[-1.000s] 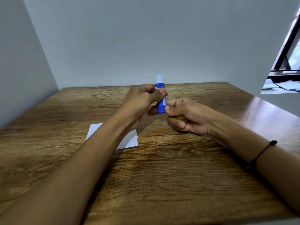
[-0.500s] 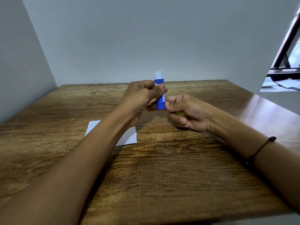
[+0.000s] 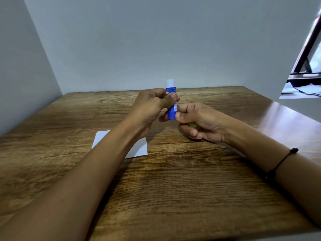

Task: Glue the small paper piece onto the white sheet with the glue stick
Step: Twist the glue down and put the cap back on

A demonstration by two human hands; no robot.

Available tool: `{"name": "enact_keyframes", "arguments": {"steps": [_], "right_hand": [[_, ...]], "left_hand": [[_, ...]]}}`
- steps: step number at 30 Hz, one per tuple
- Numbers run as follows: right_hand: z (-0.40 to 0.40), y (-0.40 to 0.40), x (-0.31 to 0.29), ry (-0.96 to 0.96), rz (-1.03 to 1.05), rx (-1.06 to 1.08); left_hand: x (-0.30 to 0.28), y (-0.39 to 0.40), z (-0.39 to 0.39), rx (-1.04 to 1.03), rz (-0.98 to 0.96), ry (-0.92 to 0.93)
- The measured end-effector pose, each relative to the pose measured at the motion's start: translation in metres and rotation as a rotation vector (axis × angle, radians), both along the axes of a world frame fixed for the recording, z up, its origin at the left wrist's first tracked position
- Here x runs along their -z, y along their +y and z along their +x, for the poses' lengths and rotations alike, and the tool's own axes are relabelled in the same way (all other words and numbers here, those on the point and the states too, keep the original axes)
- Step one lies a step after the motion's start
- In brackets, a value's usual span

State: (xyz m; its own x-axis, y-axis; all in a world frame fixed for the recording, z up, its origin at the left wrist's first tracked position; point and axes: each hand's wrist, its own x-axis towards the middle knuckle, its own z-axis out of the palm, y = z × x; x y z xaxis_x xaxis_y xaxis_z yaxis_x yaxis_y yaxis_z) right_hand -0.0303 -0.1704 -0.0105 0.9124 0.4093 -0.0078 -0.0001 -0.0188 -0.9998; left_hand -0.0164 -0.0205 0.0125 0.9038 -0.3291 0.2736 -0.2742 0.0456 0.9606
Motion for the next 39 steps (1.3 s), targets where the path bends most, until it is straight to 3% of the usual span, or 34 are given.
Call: {"name": "enact_keyframes", "arguments": {"steps": [39], "right_hand": [[-0.0031,0.0043,0.0003,0.004,0.013,0.062]], "left_hand": [[0.0025,-0.001,0.0013,-0.007,0.059,-0.051]]}}
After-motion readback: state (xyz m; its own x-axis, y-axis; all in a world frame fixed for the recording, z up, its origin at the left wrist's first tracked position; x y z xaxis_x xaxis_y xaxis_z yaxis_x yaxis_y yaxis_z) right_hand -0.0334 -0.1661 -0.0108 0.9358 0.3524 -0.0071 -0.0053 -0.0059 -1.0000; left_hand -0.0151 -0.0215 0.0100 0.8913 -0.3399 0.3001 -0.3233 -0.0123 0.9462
